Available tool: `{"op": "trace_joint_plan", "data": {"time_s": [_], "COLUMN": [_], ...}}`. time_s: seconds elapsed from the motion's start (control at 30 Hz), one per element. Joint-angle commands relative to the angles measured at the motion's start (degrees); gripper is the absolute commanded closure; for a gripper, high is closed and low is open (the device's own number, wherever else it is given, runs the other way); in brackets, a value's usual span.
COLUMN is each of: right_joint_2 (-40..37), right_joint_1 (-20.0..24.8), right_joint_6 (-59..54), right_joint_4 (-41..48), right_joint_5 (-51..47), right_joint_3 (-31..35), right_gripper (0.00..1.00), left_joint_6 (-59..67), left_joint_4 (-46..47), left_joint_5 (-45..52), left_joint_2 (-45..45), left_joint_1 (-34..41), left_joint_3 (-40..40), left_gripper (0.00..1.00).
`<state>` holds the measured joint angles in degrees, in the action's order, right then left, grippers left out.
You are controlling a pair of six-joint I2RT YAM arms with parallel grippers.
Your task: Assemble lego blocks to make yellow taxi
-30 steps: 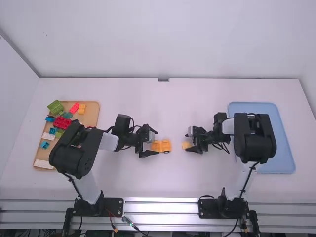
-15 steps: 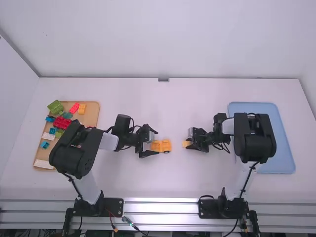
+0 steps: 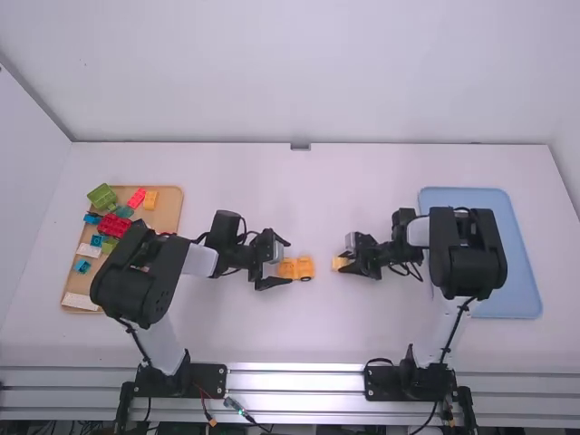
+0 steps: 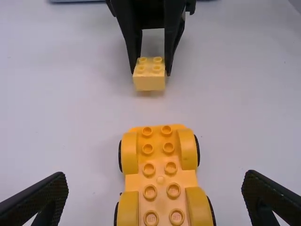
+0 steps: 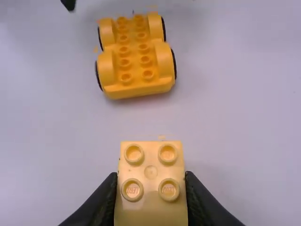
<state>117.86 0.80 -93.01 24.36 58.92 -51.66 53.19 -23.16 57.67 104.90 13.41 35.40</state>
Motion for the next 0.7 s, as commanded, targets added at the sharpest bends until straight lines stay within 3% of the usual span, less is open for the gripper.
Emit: {"op": "trace_joint_plan", "data": {"time_s": [0.0, 0.3, 0.67], "right_joint_2": [0.4, 0.2, 0.2], "right_joint_1": [-0.1, -0.1, -0.1], "right_joint_6": [-0.5, -16.3, -17.8], "right_joint_4": [2.9, 25.3, 27.3], "right_joint_5": [4.9, 8.7, 11.9], "right_joint_3": [-2.6, -10.3, -11.0], "right_gripper": [0.78, 0.83, 0.86], "left_joint_6": [0.3, -2.5, -2.9], "left_joint_4": [-0.8, -8.7, -8.9], "left_joint_5": [1.6, 5.3, -1.9], "left_joint_2": [1.2, 8.5, 9.5], "left_joint_1": [0.5, 0.5, 4.3], "left_joint_3": [-0.9, -0.4, -0.6], "left_gripper": [0.01, 0.01, 0.01]}}
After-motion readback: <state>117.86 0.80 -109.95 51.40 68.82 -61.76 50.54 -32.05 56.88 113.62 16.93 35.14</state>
